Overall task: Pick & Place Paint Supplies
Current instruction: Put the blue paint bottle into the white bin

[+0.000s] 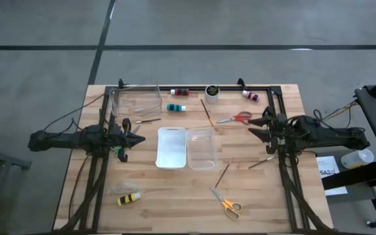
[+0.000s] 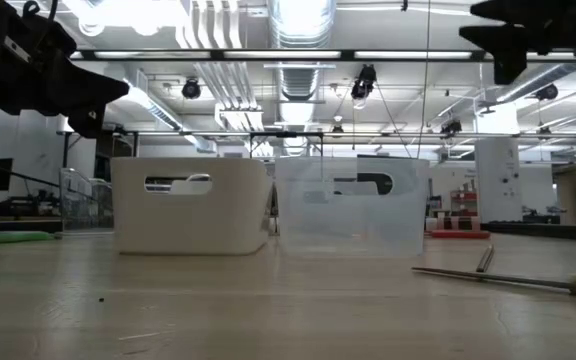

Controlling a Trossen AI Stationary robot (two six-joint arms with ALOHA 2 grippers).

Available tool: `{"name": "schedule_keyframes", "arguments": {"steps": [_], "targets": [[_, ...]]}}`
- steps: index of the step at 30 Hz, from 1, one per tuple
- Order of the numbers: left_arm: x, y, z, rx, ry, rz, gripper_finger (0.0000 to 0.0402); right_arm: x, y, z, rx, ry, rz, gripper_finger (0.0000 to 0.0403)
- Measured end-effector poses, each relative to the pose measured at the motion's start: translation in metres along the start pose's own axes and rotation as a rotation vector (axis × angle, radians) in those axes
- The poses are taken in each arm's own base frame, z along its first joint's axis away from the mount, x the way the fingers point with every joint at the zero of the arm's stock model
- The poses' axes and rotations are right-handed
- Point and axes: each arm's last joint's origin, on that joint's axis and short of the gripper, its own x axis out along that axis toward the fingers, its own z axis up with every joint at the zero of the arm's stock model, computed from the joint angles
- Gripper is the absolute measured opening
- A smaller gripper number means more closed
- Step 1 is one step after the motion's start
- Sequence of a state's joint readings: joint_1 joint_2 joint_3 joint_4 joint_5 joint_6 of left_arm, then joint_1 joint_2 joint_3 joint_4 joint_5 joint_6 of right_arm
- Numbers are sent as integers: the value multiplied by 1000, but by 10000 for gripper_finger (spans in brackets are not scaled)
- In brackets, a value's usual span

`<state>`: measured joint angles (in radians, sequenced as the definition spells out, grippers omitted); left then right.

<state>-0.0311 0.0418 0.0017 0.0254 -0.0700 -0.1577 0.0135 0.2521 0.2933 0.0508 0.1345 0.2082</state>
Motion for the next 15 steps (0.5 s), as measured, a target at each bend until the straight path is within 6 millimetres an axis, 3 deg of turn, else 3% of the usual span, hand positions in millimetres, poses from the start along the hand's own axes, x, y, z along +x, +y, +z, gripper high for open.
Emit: {"name": "schedule_keyframes", "arguments": {"steps": [7, 15], "targets": [[0, 0, 0, 0, 0, 0, 1, 34, 5, 18, -44, 139, -142, 167], [0, 0, 0, 0, 0, 0, 1, 90, 11, 12, -88, 314, -198, 167]]}}
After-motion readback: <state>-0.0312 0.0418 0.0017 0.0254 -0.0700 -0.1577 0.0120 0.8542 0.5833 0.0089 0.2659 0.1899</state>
